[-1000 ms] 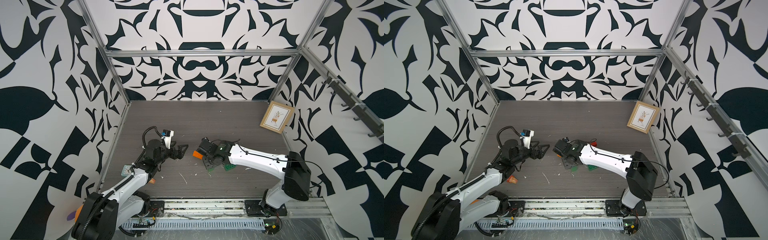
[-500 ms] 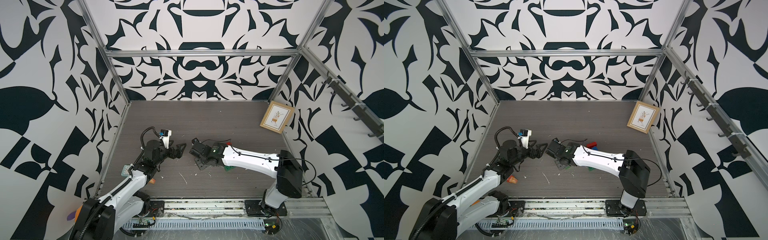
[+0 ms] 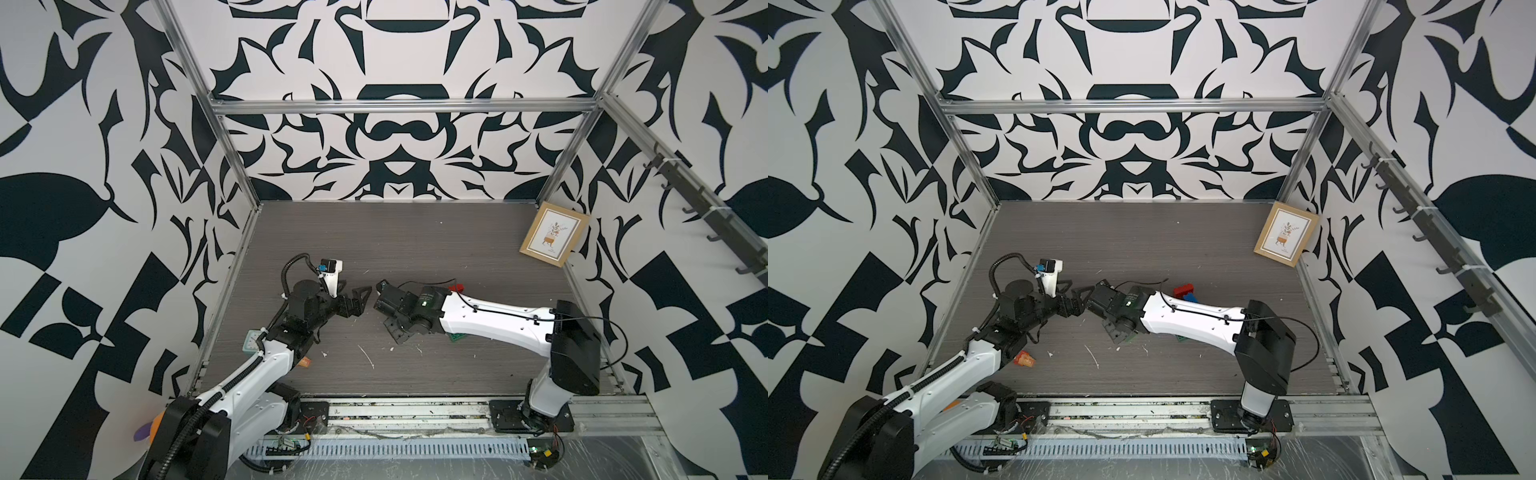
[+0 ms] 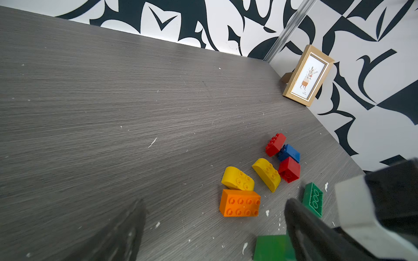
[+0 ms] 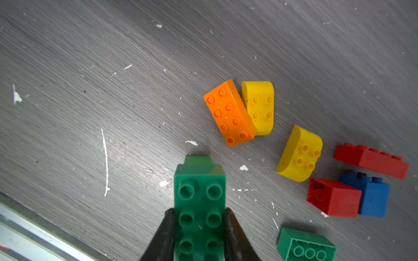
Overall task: Assemble an ice cream with lego
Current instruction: Assemble the lego brick with the lego brick, then pick up the lego brick from the center of the board.
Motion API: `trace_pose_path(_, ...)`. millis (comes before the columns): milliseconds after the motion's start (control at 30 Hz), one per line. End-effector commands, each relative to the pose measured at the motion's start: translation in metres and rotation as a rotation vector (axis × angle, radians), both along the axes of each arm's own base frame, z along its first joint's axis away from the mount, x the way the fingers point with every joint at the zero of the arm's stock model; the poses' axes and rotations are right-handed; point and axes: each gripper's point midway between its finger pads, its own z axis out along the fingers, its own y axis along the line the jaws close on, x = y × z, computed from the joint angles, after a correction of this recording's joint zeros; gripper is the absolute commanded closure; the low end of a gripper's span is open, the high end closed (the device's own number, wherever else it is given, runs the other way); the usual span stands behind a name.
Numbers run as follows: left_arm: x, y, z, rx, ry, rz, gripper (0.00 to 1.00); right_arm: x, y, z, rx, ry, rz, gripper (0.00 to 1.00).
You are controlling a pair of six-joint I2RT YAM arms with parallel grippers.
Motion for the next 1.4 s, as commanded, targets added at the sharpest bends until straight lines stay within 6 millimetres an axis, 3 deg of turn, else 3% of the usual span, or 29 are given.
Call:
trace_pose_path(0,-0.001,0.0,-0.005,0.011,0.01,-0.001,0.01,0.007,0.01,0.023,0.036,-0.044,0.012,0.57)
trace_pose_path(200,-0.002,0.001,-0.004,0.013,0.004,0.004,0.01,0.01,0.018,0.043,0.108,-0.079,0.013,0.51)
trace_pose_path(300,-0.001,0.002,-0.004,0.014,0.001,0.005,0.01,0.01,0.012,0.055,0.142,-0.097,-0.017,0.49)
trace_pose_path(367,-0.001,0.002,-0.006,0.017,0.006,0.009,0.01,0.009,-0.003,0.064,0.163,-0.103,-0.083,0.49)
trace_pose_path(500,0.0,0.002,-0.006,0.019,0.006,0.009,0.01,0.004,-0.067,0.062,0.183,-0.065,-0.302,0.45)
trace_pose_path(633,0.0,0.002,-0.006,0.018,0.006,0.009,0.01,-0.008,-0.131,0.035,0.168,-0.03,-0.486,0.41)
trace_pose_path(800,-0.001,0.002,-0.006,0.017,0.006,0.01,0.01,-0.016,-0.169,0.002,0.181,-0.004,-0.609,0.37)
trace_pose_path(1033,-0.001,0.001,-0.004,0.014,0.002,0.005,0.01,-0.011,-0.165,-0.042,0.23,0.086,-0.632,0.31)
trace_pose_path(1367,-0.002,0.002,-0.004,0.018,0.003,0.008,0.01,0.009,-0.154,-0.067,0.255,0.154,-0.623,0.27)
